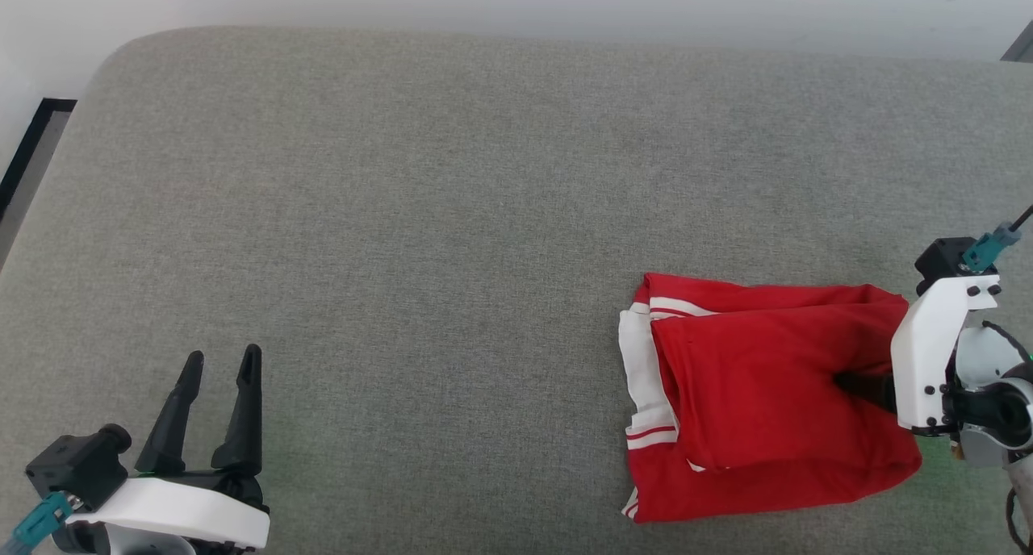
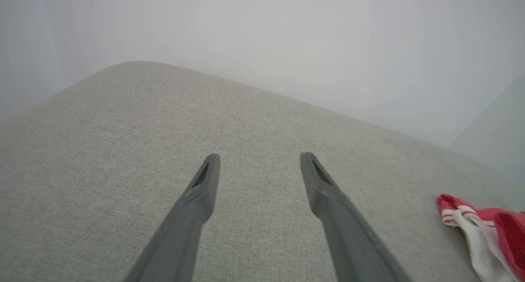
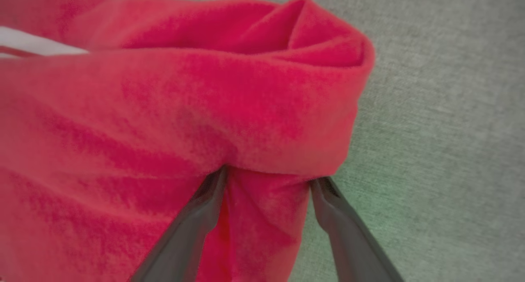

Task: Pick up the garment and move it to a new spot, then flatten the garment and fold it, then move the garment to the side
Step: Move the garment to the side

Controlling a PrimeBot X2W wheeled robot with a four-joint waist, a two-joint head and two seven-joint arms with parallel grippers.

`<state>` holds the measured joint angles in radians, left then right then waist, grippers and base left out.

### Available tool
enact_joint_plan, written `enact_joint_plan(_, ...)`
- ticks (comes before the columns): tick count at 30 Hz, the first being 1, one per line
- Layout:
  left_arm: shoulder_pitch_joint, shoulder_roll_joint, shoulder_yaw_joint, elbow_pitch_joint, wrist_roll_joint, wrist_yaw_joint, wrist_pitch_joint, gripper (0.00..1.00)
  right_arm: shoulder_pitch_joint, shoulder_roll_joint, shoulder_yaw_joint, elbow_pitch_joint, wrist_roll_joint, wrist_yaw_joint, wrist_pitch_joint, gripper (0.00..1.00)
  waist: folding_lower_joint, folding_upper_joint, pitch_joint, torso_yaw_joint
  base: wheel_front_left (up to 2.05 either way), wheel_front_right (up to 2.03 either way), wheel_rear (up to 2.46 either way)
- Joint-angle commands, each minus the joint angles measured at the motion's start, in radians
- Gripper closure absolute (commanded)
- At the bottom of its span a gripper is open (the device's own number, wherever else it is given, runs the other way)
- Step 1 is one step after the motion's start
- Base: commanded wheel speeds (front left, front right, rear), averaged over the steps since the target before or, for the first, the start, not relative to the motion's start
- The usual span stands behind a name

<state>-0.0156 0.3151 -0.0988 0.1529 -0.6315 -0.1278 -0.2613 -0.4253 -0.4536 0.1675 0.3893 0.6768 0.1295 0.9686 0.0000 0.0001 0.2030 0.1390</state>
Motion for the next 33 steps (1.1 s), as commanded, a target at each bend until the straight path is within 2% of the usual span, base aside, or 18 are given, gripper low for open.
enact_joint_plan(1, -0.008, 0.002, 0.004, -0.003, -0.003, -0.004, -0.005, 0.0, 0.014, 0.004, -0.001, -0.016, 0.005, 0.002, 0.017, 0.0, 0.0, -0.0001, 0.001, -0.003, 0.0, 0.0, 0.0)
enact_joint_plan(11, -0.013, 0.001, 0.006, -0.008, -0.003, -0.004, -0.005, 0.0, 0.057, -0.031, -0.114, -0.123, -0.026, 0.001, 0.113, 0.0, 0.0, -0.0001, 0.018, -0.008, 0.0, 0.0, 0.0)
enact_joint_plan(16, -0.023, -0.002, 0.006, -0.01, -0.003, -0.004, -0.005, 0.0, 0.084, 0.001, -0.155, -0.135, -0.039, 0.001, 0.156, 0.0, 0.0, -0.0001, 0.029, -0.008, 0.0, 0.0, 0.0)
enact_joint_plan(20, -0.03, -0.001, -0.002, -0.008, 0.005, -0.004, -0.005, 0.0, 0.086, 0.051, -0.17, -0.099, -0.043, 0.001, 0.181, 0.0, 0.0, -0.0001, 0.038, -0.005, 0.0, 0.0, 0.0)
enact_joint_plan(24, -0.044, -0.001, -0.004, -0.007, 0.005, -0.004, -0.005, 0.0, 0.071, 0.087, -0.145, -0.065, -0.059, 0.001, 0.19, 0.0, 0.0, -0.0001, 0.049, 0.001, 0.0, 0.0, 0.0)
enact_joint_plan(25, -0.046, -0.002, -0.004, -0.006, 0.006, -0.004, -0.005, 0.0, 0.067, 0.096, -0.134, -0.058, -0.052, 0.001, 0.196, 0.2, 0.0, -0.0001, 0.05, 0.002, 0.0, 0.0, 0.0)
enact_joint_plan(26, -0.047, -0.002, -0.004, -0.006, 0.006, -0.004, -0.005, 0.0, 0.063, 0.105, -0.12, -0.06, -0.034, 0.002, 0.198, 0.69, 0.0, -0.0001, 0.052, 0.003, 0.0, 0.0, 0.0)
enact_joint_plan(27, -0.049, -0.003, -0.003, -0.006, 0.007, -0.004, -0.005, 0.0, 0.058, 0.108, -0.117, -0.06, -0.027, 0.002, 0.192, 1.0, 0.0, -0.0001, 0.053, 0.004, 0.0, 0.0, 0.0)
enact_joint_plan(33, -0.056, -0.001, 0.004, -0.012, 0.004, -0.004, -0.005, 0.0, 0.028, 0.059, -0.137, -0.076, -0.009, 0.001, 0.151, 1.0, 0.0, -0.0001, 0.054, 0.001, 0.0, 0.0, 0.0)
